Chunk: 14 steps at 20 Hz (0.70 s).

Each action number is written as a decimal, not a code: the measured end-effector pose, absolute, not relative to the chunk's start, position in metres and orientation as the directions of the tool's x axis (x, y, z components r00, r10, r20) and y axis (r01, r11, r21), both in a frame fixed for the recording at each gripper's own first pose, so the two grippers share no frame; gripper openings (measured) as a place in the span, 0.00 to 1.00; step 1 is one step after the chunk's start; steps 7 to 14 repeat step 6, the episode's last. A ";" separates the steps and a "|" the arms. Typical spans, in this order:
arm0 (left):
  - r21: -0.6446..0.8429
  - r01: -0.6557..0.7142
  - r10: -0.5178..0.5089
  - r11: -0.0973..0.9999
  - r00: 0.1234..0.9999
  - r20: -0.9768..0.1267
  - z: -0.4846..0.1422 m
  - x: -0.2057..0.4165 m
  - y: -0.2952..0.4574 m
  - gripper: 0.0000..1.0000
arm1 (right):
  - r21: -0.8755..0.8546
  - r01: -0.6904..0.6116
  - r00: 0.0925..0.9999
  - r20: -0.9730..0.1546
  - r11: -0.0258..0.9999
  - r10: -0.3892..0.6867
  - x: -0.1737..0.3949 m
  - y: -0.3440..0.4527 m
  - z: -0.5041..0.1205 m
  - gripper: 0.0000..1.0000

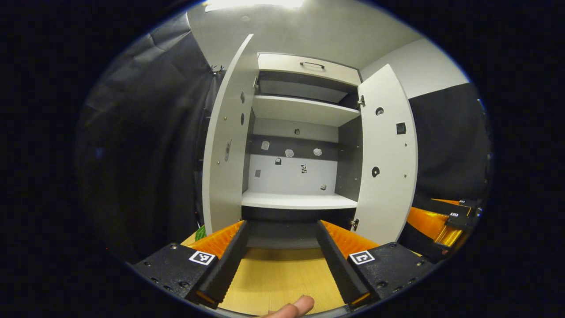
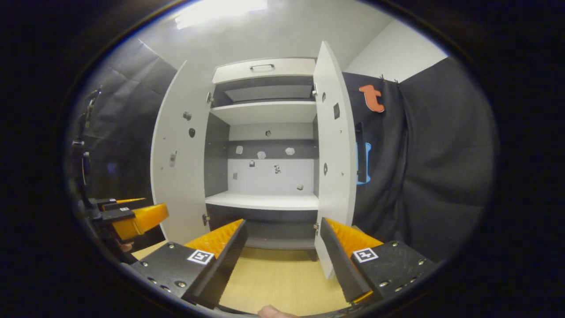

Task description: Open the right door of the double-door shoe cabinet with the right hand, and open the left door with the left hand.

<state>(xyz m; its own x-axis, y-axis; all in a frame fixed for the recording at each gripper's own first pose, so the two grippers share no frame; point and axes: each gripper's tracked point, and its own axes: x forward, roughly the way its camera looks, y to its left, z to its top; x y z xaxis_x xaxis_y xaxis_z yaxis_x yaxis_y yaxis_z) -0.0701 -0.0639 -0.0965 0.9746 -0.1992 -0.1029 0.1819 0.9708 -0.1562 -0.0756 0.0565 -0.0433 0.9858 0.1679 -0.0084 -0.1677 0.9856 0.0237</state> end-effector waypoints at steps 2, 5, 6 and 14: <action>-0.148 0.183 -0.200 0.972 0.974 -0.105 -0.101 -0.071 -0.067 0.94 | 0.022 -0.177 0.984 -0.011 0.984 0.178 -0.076 0.059 -0.046 0.99; -0.123 0.192 -0.206 0.974 0.972 -0.109 -0.104 -0.073 -0.069 0.94 | 0.031 -0.182 0.983 -0.013 0.983 0.182 -0.074 0.062 -0.048 0.97; -0.122 0.199 -0.212 0.972 0.972 -0.105 -0.104 -0.074 -0.071 0.94 | 0.036 -0.180 0.983 -0.016 0.983 0.180 -0.074 0.061 -0.049 0.98; -0.122 0.199 -0.212 0.972 0.972 -0.105 -0.104 -0.074 -0.071 0.94 | 0.036 -0.180 0.983 -0.016 0.983 0.180 -0.074 0.061 -0.049 0.98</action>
